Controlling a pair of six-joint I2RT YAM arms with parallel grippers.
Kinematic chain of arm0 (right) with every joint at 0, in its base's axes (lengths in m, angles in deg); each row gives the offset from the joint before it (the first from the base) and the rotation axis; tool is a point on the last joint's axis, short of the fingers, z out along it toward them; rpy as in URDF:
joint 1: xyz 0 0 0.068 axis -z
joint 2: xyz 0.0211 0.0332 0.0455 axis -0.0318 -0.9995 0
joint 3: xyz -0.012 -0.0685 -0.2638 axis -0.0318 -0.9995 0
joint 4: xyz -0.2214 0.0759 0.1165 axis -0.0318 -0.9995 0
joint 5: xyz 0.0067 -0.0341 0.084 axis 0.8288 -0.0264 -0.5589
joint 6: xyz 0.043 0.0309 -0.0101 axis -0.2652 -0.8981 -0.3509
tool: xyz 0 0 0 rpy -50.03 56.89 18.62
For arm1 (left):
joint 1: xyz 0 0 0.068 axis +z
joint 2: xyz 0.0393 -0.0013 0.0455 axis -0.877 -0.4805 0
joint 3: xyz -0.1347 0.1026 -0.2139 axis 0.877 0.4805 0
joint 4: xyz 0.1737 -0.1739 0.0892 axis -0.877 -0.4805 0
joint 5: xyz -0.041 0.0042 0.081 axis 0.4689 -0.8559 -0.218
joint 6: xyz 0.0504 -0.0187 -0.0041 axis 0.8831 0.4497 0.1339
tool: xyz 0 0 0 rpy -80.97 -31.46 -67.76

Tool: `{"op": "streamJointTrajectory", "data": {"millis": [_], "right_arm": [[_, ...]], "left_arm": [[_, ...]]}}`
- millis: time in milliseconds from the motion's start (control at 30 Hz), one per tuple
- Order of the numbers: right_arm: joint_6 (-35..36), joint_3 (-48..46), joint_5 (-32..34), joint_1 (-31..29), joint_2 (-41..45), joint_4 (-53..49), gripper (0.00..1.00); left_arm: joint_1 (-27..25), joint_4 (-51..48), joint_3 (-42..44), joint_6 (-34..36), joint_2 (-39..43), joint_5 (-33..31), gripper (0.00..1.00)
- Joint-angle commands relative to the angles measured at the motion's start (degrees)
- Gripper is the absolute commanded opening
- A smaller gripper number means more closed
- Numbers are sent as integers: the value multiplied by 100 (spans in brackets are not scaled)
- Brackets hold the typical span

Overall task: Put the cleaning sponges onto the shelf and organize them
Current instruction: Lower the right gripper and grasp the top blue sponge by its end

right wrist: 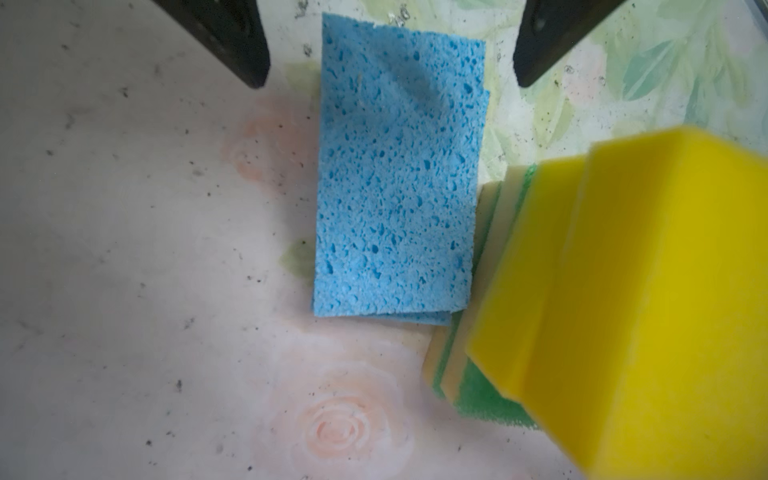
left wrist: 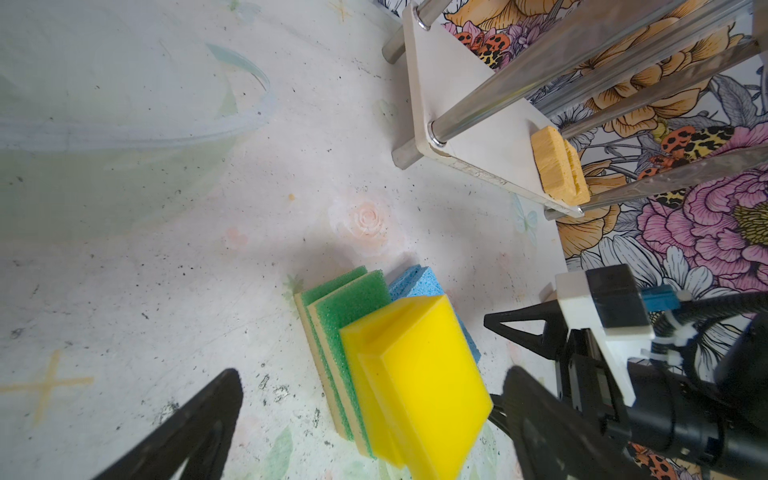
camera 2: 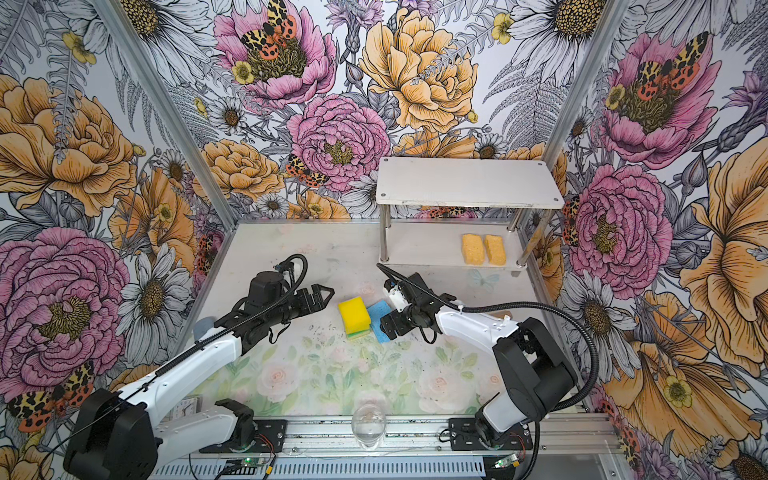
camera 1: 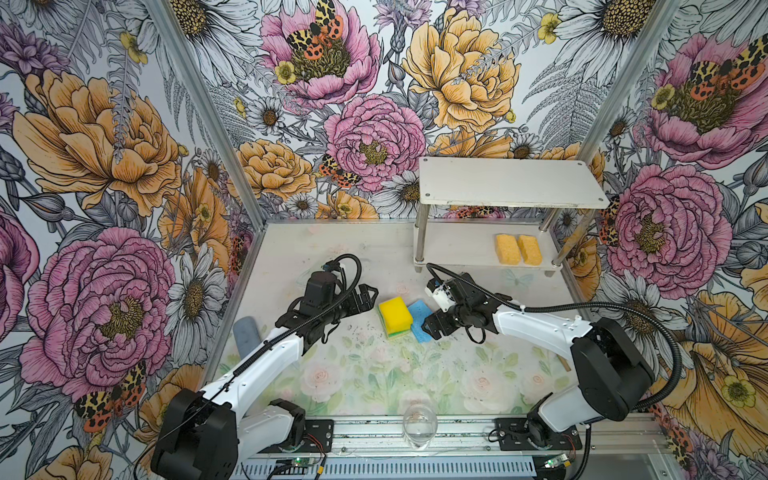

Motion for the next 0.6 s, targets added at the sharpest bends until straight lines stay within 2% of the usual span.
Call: {"op": "streamJointTrajectory", "data": {"millis": [0, 567], "right_arm": [[-113, 151, 228, -73, -121, 241, 94], [-216, 59, 567, -353, -424, 606, 93]], "left_arm": [[78, 162, 133, -19, 6, 158, 99], [222, 413, 314, -124, -54, 318, 99]]}}
